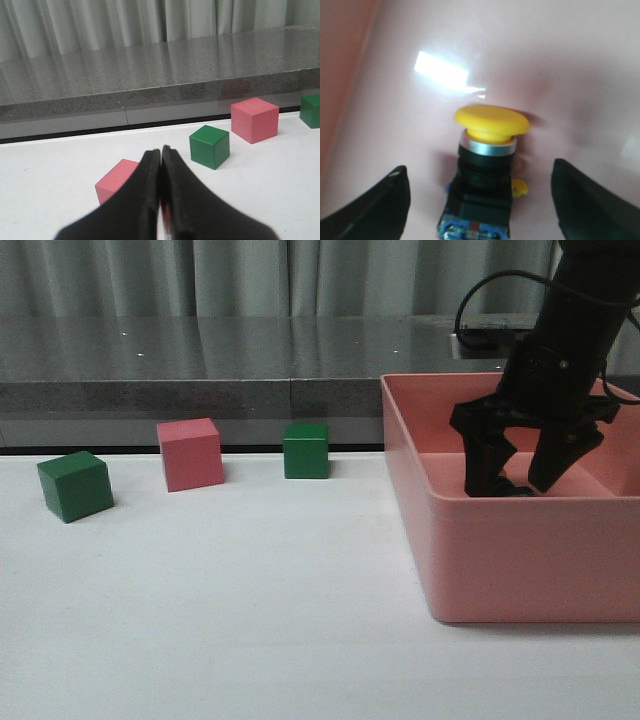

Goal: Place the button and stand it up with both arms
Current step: 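Lower the right gripper into the pink bin around the yellow button, then close the right gripper on the button body and lift it out, then carry the button over the table and lay it on its side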

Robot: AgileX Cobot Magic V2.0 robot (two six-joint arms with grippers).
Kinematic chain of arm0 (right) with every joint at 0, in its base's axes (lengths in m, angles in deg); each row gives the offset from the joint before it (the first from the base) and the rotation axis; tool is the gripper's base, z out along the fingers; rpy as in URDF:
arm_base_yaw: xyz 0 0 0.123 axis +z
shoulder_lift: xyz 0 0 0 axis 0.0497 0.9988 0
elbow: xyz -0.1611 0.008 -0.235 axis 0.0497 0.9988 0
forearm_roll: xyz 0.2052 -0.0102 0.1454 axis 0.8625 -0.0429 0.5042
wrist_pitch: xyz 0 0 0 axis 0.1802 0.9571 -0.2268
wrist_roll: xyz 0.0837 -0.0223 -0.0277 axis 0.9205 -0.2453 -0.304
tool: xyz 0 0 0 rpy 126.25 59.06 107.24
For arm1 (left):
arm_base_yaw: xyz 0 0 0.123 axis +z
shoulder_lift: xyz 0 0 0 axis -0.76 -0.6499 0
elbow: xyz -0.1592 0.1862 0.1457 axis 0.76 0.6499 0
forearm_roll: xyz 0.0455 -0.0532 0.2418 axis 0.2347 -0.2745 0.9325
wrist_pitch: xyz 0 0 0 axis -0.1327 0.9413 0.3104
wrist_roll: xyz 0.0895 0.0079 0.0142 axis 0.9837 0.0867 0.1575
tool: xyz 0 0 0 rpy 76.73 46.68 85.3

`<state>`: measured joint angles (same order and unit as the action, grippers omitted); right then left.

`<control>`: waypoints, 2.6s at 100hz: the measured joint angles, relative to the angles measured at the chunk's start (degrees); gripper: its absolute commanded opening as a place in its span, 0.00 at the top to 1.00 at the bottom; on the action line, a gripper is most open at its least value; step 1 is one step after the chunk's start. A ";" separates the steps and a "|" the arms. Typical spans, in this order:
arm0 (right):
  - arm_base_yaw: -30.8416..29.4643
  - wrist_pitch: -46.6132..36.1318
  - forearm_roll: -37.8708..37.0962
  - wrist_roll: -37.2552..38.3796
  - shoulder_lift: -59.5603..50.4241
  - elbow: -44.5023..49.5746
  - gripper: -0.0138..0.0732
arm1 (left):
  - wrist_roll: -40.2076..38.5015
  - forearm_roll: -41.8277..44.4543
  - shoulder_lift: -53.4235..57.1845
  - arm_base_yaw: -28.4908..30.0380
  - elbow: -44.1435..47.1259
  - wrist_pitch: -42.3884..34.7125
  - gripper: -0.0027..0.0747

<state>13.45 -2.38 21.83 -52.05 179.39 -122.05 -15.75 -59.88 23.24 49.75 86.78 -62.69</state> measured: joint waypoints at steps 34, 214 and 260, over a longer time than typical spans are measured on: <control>0.00 1.72 -0.63 0.59 0.84 0.00 0.97 | 0.00 0.00 0.00 0.00 0.00 0.00 0.99; 29.18 -7.37 2.90 -42.25 6.17 -7.41 0.19 | 0.00 0.00 0.00 0.00 0.00 0.00 0.99; 28.42 -4.19 3.89 -35.05 0.40 -13.29 0.48 | 0.00 0.00 0.00 0.00 0.00 0.00 0.99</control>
<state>41.86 -6.57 25.71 -87.10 179.79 -135.34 -15.75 -59.88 23.24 49.75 86.78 -62.69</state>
